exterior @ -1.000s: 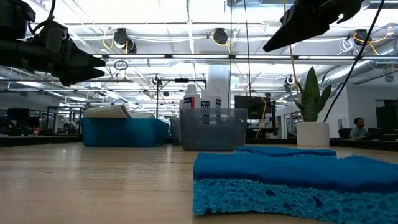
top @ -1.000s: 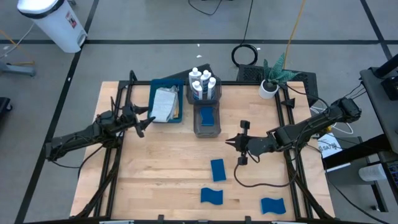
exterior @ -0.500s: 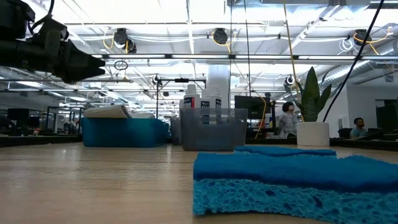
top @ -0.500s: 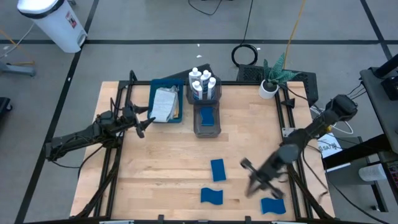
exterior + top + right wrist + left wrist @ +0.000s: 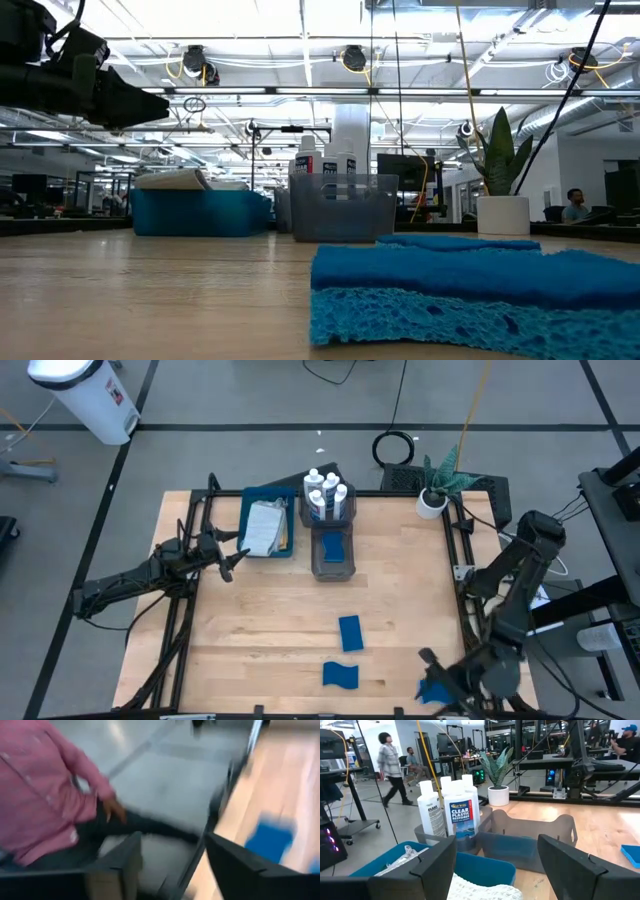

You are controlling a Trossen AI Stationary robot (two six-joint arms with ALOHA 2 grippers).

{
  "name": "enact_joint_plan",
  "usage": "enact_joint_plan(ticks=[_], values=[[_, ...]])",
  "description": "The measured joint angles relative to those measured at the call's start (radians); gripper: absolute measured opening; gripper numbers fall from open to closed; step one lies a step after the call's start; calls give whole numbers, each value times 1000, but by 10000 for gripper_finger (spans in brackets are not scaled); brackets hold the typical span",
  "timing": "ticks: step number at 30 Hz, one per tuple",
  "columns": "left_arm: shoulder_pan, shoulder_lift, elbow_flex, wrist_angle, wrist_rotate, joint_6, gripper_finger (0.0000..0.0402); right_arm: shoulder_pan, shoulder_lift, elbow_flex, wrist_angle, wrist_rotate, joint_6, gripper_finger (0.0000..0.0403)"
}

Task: Pick & Place Kitchen Items
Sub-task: Put the blue sponge into the bottom black bin

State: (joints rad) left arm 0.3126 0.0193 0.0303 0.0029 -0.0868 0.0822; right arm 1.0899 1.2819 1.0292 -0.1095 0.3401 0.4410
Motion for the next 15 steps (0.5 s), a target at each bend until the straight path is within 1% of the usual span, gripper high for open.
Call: enact_joint_plan(ticks=[2, 4, 6, 8, 11, 15], values=[[0, 0, 0, 0, 0, 0, 283, 45, 20, 32, -140, -5, 176, 226], [0, 0, 0, 0, 0, 0, 283, 87, 32, 35, -239, -12, 322, 254], [0, 0, 0, 0, 0, 0, 283, 125, 39, 15, -289, -15, 445, 272], [0, 0, 0, 0, 0, 0, 283, 151, 48, -24, -305, -32, 535, 282], [0, 0, 1, 0, 0, 0, 283, 182, 71, -95, -285, -31, 597, 284], [-1, 0, 1, 1, -1, 0, 283, 187, 121, -197, -242, -31, 602, 276]])
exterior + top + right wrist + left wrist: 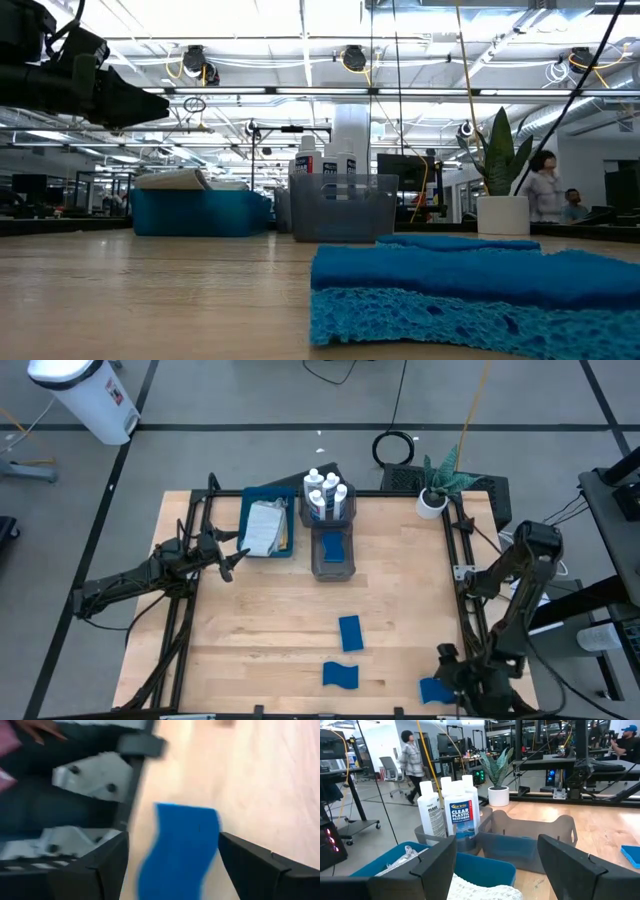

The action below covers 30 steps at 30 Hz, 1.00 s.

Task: Pick & Place Kitchen Items
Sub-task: Put the blue sponge into the bottom black bin

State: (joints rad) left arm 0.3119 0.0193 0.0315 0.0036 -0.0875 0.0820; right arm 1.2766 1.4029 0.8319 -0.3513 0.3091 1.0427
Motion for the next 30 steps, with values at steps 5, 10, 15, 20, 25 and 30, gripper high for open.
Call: enact_joint_plan(ticks=[5, 10, 15, 20, 25, 30], values=[[0, 0, 0, 0, 0, 0, 283, -1, 89, -97, 99, -81, -12, 270], [0, 0, 0, 0, 0, 0, 283, -30, 154, -123, 65, -99, -37, 269], [0, 0, 0, 0, 0, 0, 283, -117, 145, -125, -31, -51, -114, 258], [1, 0, 0, 0, 0, 0, 283, -259, 117, -126, -112, 122, -268, 240], [1, 0, 0, 0, 0, 0, 283, -416, 50, -132, -151, 262, -459, 229], [1, 0, 0, 0, 1, 0, 283, -539, -75, -132, -140, 240, -530, 239]])
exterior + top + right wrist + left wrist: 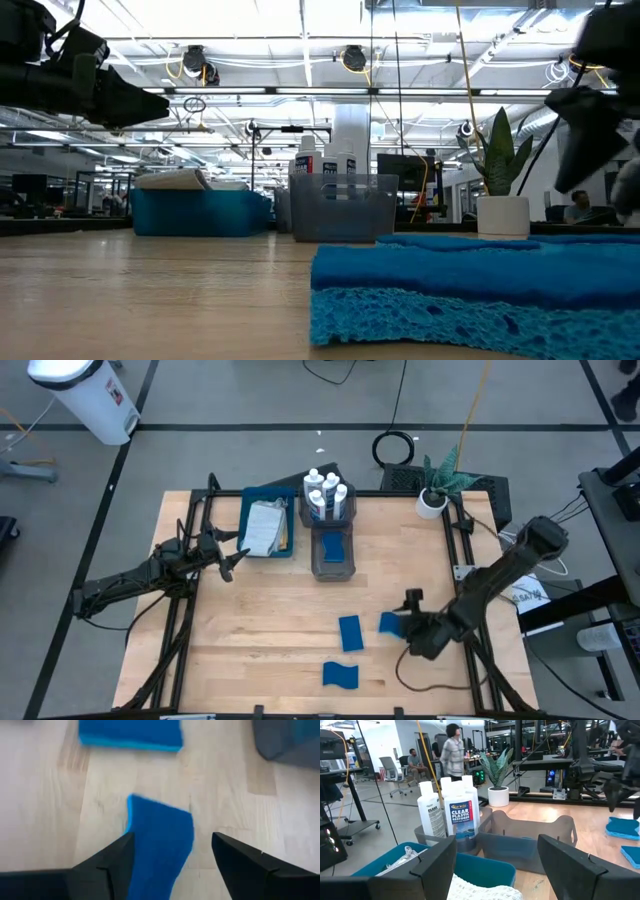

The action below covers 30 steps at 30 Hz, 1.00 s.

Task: Pick & Place Kitchen Items
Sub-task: Put the blue sponge into the bottom black bin

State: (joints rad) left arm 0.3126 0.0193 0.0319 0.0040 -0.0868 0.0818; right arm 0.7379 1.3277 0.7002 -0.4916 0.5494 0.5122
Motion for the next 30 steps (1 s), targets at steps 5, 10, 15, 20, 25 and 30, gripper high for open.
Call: enact_joint_plan(ticks=[5, 10, 15, 20, 25, 30], values=[[0, 0, 0, 0, 0, 0, 283, -84, -101, 0, 6, -119, 72, 283], [0, 0, 0, 0, 0, 0, 283, -104, -75, -36, 122, -312, 23, 337], [0, 0, 0, 0, 1, 0, 283, -111, 24, -106, 198, -273, 71, 353], [0, 0, 0, -1, 2, 0, 283, -140, 82, -131, 200, -241, 143, 339], [0, 0, 0, -1, 0, 0, 283, -168, 70, -132, 199, -248, 159, 311], [0, 0, 0, -1, 0, 0, 283, -186, -1, -137, 152, -249, 135, 259]])
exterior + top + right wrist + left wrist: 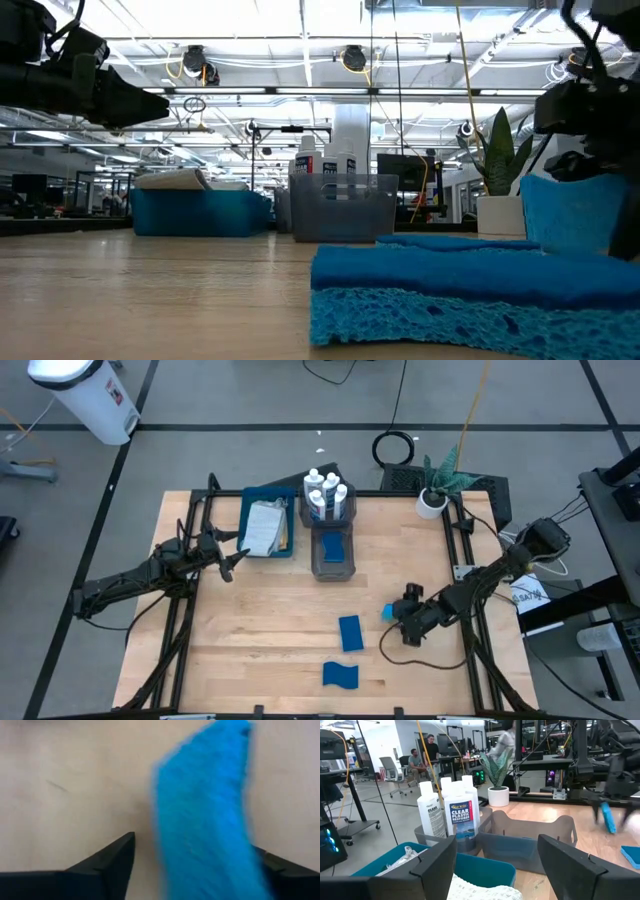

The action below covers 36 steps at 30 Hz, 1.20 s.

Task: Pick & Place Kitchen Items
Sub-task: Put the blue sponge into the bottom black bin

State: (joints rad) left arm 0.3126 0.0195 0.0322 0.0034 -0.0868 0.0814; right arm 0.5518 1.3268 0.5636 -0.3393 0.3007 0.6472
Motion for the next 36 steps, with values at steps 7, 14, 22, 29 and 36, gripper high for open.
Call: enact_joint_plan(ticks=[7, 14, 22, 29, 36], values=[[0, 0, 0, 0, 0, 0, 283, -41, -122, 0, -115, -16, 39, 162], [0, 0, 0, 0, 0, 0, 283, -97, -219, 0, -84, -17, 87, 31], [-1, 0, 0, 0, -1, 0, 283, -171, -266, 0, 202, 66, 55, 7], [0, 0, 0, -1, -1, 0, 283, -285, -198, 3, 699, 166, -190, 2], [0, 0, 0, 0, -1, 0, 283, -468, -6, 3, 1028, 113, -232, 1]])
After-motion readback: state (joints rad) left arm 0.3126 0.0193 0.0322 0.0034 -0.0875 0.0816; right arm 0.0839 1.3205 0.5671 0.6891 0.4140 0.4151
